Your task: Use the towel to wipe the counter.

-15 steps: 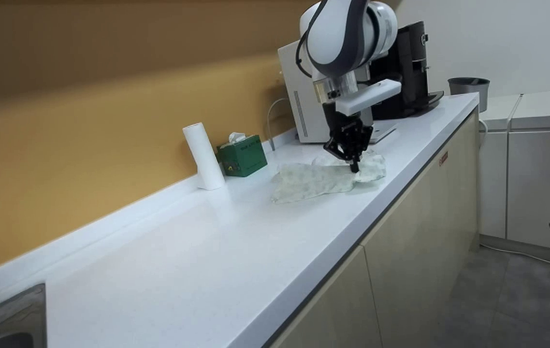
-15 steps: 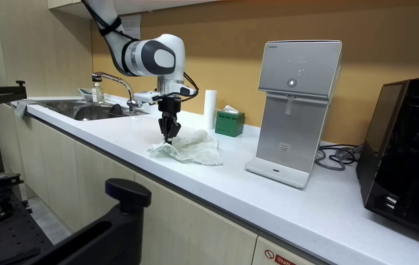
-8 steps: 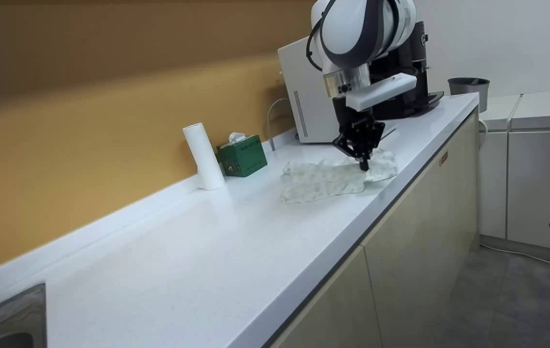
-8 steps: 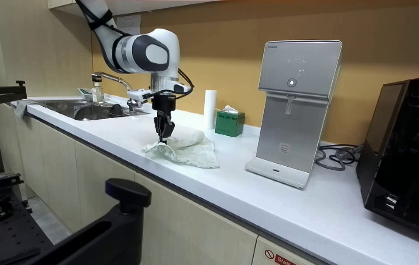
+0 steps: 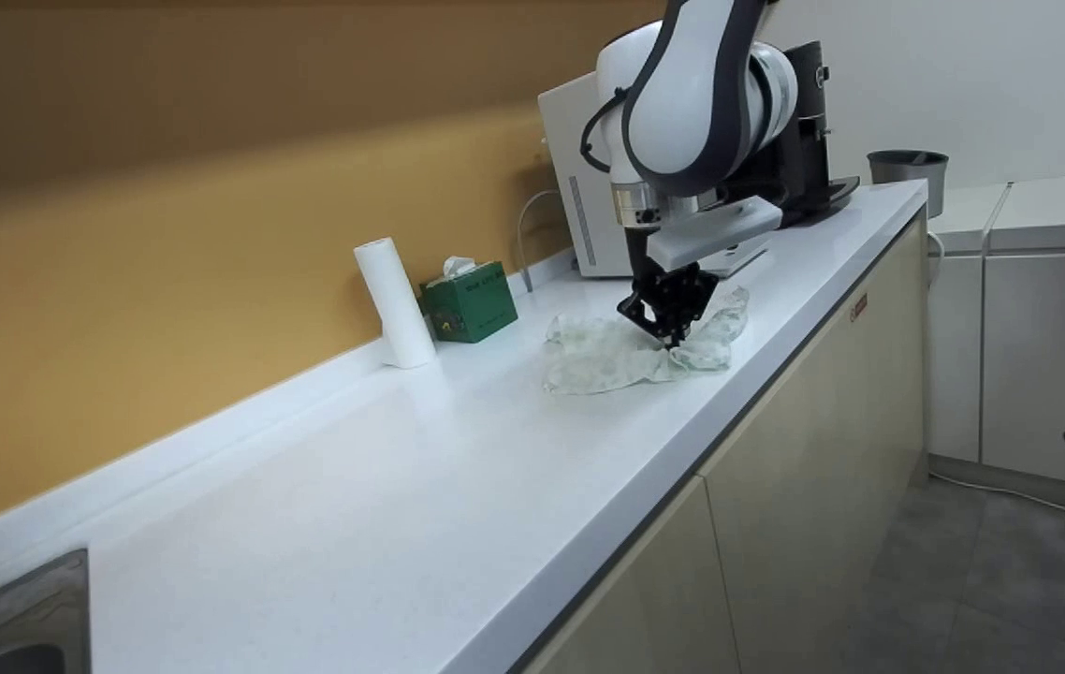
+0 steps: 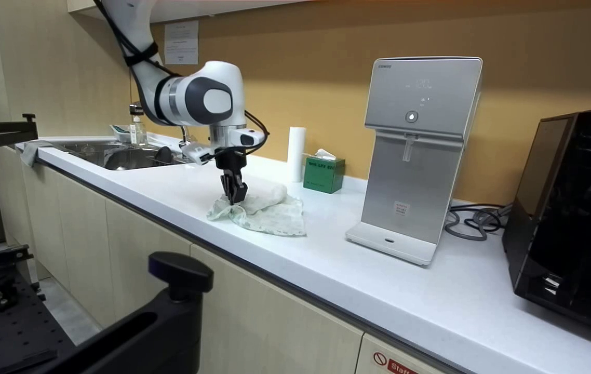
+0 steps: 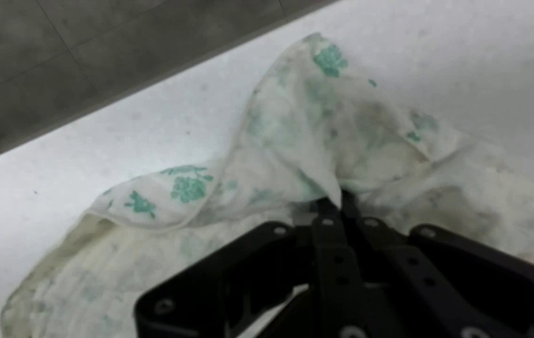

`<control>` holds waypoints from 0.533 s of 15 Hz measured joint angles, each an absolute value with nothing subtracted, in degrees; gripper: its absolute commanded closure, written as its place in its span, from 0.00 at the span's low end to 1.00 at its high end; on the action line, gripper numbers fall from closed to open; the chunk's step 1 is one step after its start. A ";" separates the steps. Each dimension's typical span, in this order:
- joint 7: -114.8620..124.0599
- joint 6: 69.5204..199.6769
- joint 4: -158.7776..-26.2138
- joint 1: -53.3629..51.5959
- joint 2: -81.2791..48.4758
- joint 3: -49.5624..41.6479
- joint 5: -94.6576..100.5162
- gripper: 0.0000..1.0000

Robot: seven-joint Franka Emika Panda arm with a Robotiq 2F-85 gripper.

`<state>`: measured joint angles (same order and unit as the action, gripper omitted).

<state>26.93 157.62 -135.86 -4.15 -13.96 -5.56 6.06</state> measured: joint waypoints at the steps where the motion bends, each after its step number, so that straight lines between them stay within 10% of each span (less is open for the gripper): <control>1: 27.59 158.99 -135.75 -4.80 -14.35 -6.07 6.86 0.99; 8: 28.41 163.46 -130.25 -9.15 -19.30 -8.02 7.89 0.99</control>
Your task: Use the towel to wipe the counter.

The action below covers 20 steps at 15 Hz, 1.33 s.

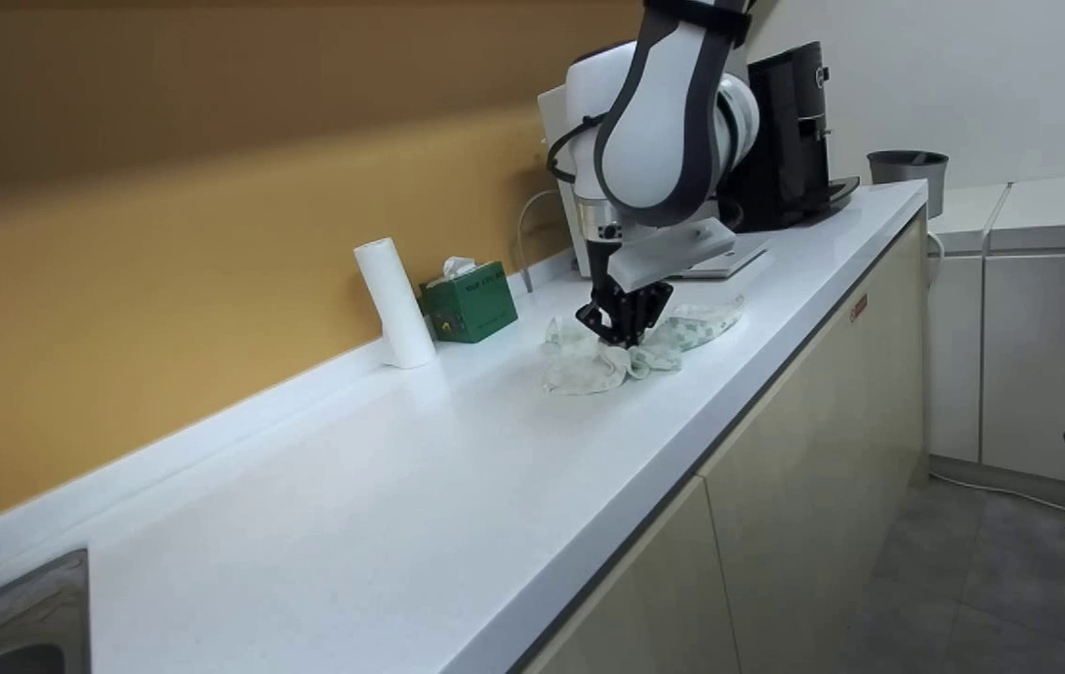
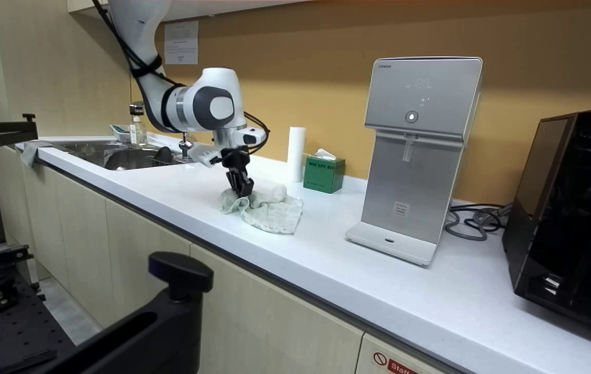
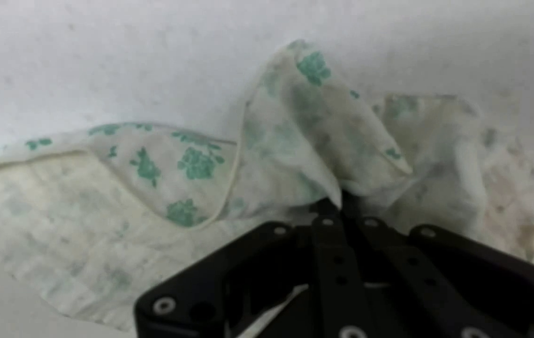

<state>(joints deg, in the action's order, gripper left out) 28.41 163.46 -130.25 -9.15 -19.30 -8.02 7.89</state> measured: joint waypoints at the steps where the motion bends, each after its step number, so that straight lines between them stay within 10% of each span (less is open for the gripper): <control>1: 28.28 163.46 -128.41 -9.63 -20.57 -7.93 7.73 0.99; 20: 16.78 148.29 -87.05 -10.76 -44.32 -4.28 2.17 0.99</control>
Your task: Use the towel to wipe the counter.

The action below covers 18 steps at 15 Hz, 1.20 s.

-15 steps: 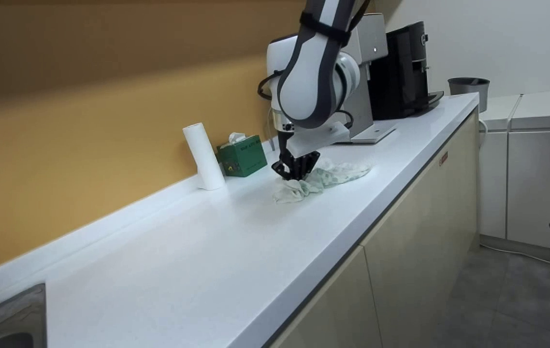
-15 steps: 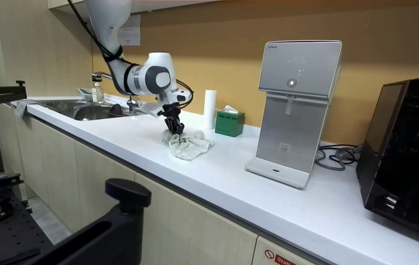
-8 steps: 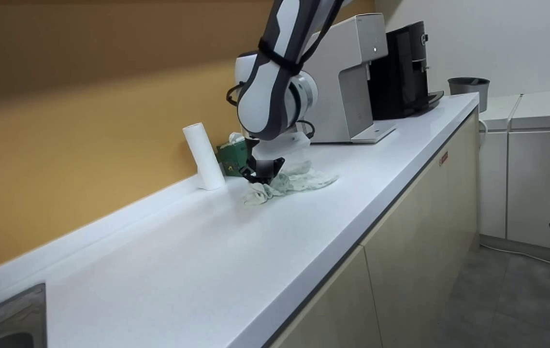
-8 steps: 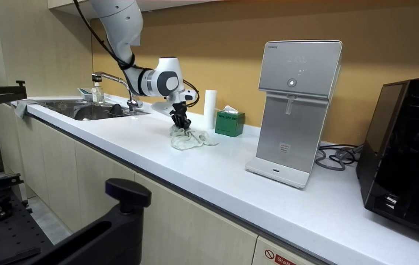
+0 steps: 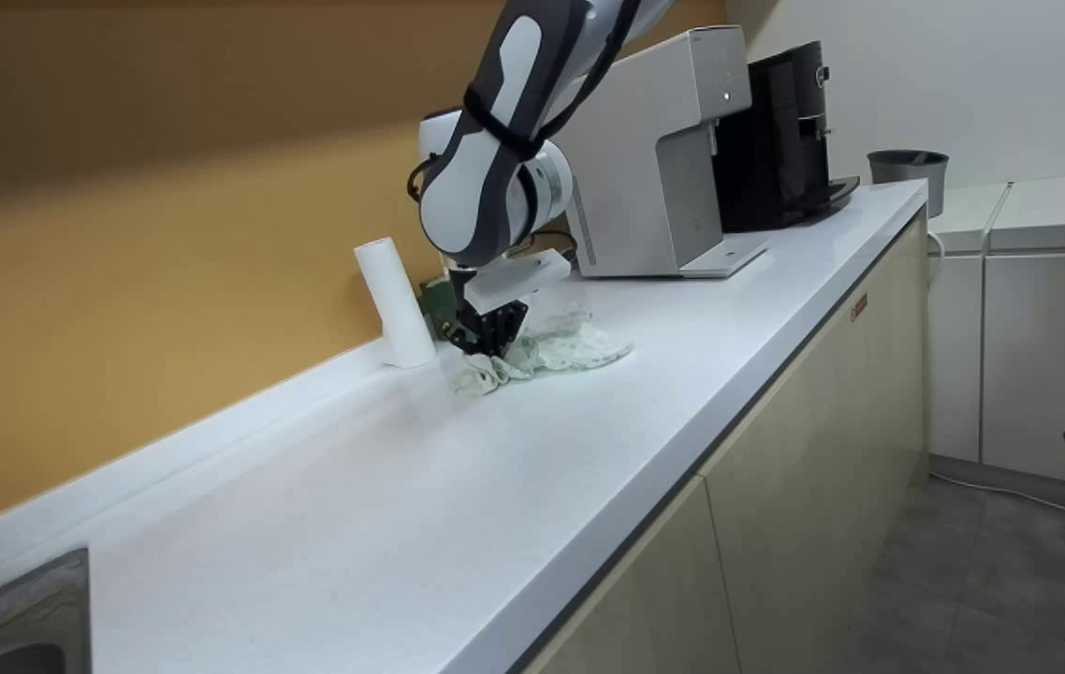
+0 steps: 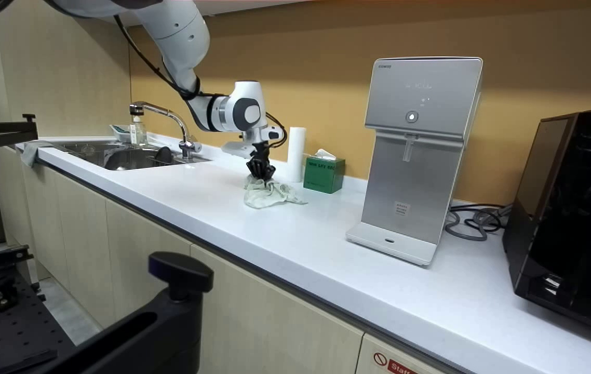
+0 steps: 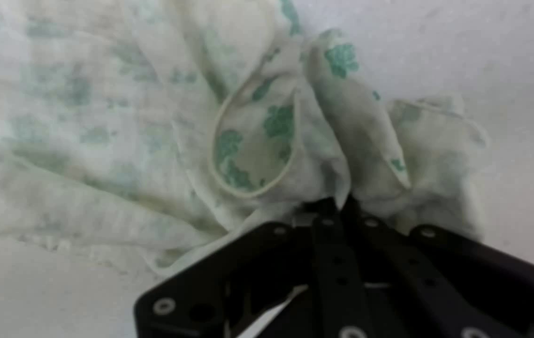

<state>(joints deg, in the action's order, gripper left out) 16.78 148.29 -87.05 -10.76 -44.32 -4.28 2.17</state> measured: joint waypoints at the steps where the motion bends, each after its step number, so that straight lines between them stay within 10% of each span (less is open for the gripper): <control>1: 16.65 148.30 -87.14 -10.73 -44.27 -4.28 2.17 0.99; 18: 32.94 152.75 -130.38 -12.04 -18.50 -22.84 18.36 0.99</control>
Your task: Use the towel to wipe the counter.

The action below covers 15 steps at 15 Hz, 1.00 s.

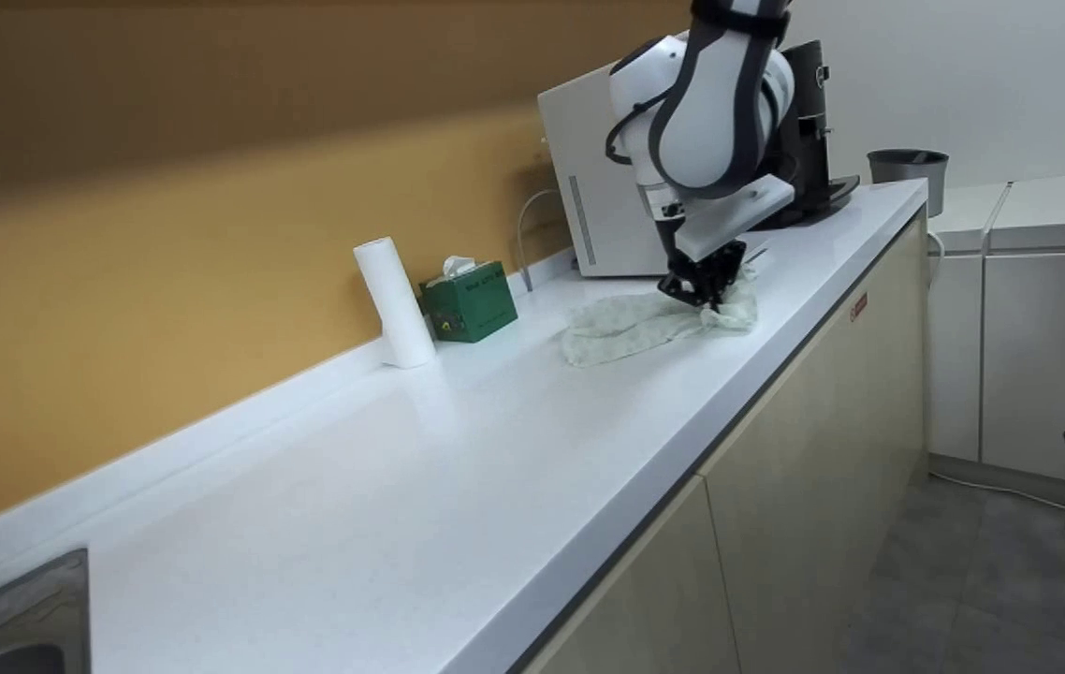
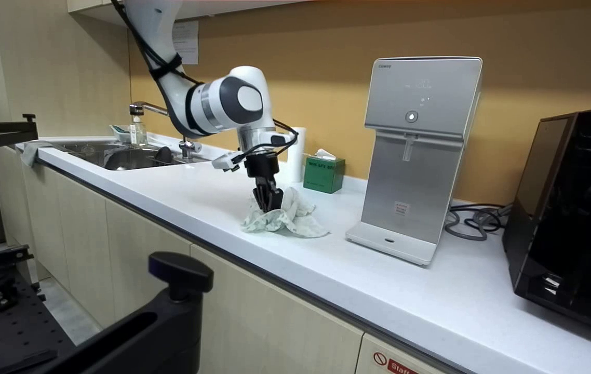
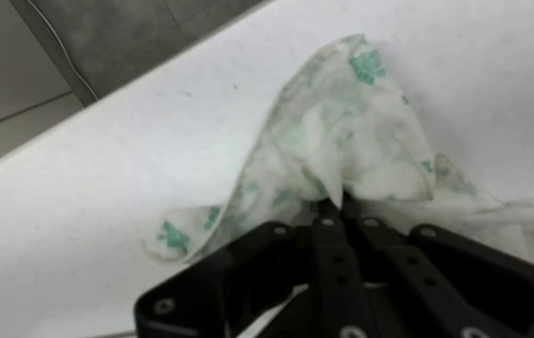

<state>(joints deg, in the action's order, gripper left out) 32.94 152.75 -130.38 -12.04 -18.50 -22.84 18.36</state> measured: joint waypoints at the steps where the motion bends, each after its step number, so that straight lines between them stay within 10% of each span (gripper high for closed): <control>1: 34.79 152.76 -133.09 -11.92 -16.59 -23.88 20.56 0.99; 15: 34.58 154.74 -129.79 -6.77 -18.14 -11.34 18.44 0.99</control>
<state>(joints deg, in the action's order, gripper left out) 34.58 154.74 -129.79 -6.77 -18.14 -11.34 18.44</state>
